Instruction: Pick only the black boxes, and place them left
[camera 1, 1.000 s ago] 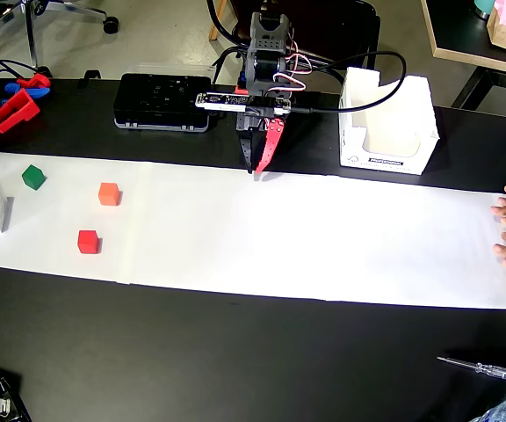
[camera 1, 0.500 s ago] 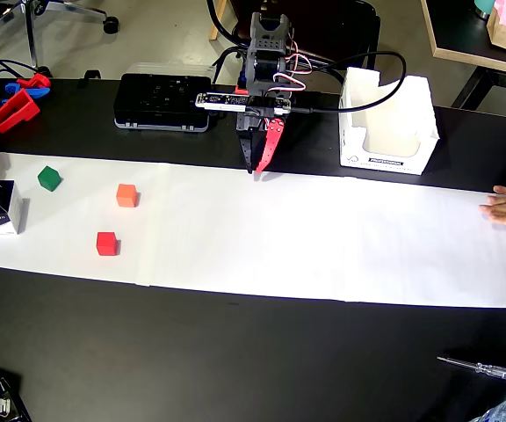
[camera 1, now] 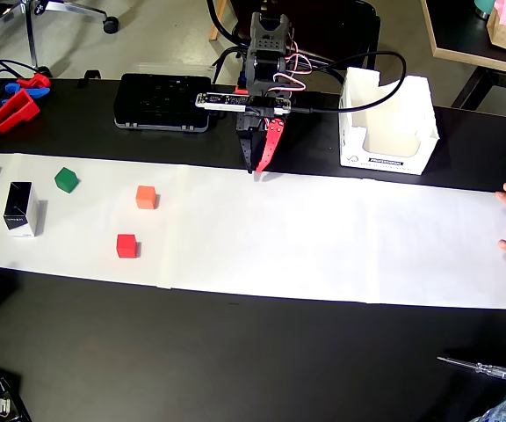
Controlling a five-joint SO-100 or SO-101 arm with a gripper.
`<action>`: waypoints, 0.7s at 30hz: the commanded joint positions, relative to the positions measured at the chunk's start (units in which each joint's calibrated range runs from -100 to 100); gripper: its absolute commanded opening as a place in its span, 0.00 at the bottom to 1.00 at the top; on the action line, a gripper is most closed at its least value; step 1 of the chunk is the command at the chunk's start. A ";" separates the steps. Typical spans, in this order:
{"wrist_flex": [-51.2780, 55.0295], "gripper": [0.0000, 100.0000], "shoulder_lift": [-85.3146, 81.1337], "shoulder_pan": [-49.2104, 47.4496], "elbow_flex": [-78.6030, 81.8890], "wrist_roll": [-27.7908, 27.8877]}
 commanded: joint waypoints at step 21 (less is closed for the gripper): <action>-0.87 0.00 -0.40 -0.06 -3.20 0.18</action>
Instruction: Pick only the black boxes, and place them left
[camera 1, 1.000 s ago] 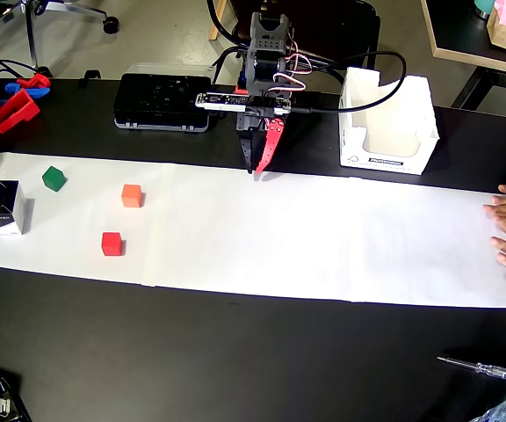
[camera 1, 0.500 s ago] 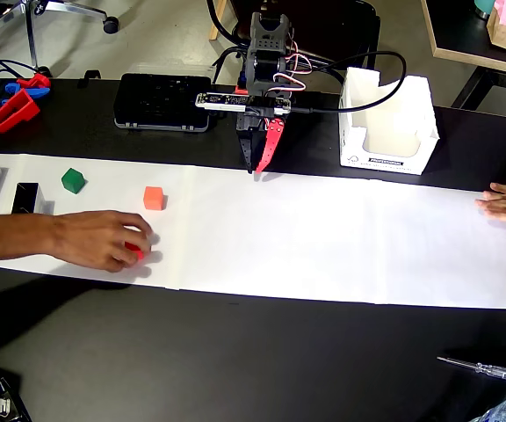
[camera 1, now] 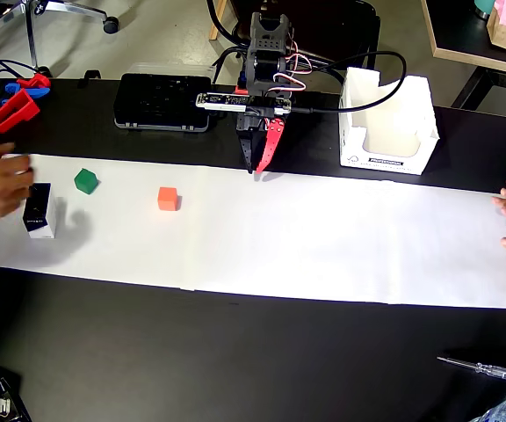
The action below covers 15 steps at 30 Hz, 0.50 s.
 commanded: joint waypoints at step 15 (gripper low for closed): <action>-0.79 0.28 19.75 0.73 -38.39 0.02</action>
